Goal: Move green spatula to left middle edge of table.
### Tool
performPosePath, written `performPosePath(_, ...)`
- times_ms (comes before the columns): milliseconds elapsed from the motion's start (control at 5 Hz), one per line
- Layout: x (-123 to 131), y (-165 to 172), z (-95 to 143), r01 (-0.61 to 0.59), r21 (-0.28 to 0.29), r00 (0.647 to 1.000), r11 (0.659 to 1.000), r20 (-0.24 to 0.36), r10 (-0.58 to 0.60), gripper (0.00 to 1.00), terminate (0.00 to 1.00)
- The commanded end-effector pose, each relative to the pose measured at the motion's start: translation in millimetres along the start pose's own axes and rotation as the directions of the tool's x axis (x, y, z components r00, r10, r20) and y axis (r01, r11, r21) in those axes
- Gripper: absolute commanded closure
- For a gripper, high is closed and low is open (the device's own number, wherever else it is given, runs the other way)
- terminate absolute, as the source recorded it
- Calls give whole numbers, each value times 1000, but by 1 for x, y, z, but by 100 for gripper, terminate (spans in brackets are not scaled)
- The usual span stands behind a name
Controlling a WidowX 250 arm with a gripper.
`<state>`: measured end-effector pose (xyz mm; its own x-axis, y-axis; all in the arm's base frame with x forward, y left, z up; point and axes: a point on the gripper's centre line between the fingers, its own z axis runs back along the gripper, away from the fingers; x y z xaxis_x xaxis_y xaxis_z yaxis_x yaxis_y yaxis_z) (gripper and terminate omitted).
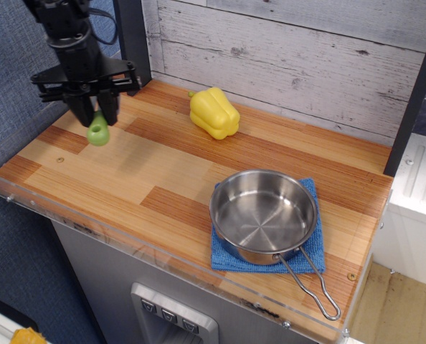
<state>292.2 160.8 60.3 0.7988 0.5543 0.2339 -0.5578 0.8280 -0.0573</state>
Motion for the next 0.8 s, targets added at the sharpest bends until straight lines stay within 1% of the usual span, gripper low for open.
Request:
performPosePath(0, 6, 27, -24, 41, 57, 999, 998, 26, -42, 100, 0)
performPosePath(200, 6, 33, -43, 77, 42, 997, 996, 23, -78, 100, 0)
performPosePath(400, 8, 32, -56, 129, 6, 991, 992, 20, -129, 100, 0)
performPosePath(600, 8, 32, -63, 138, 4, 990, 990, 0, -138, 100, 0)
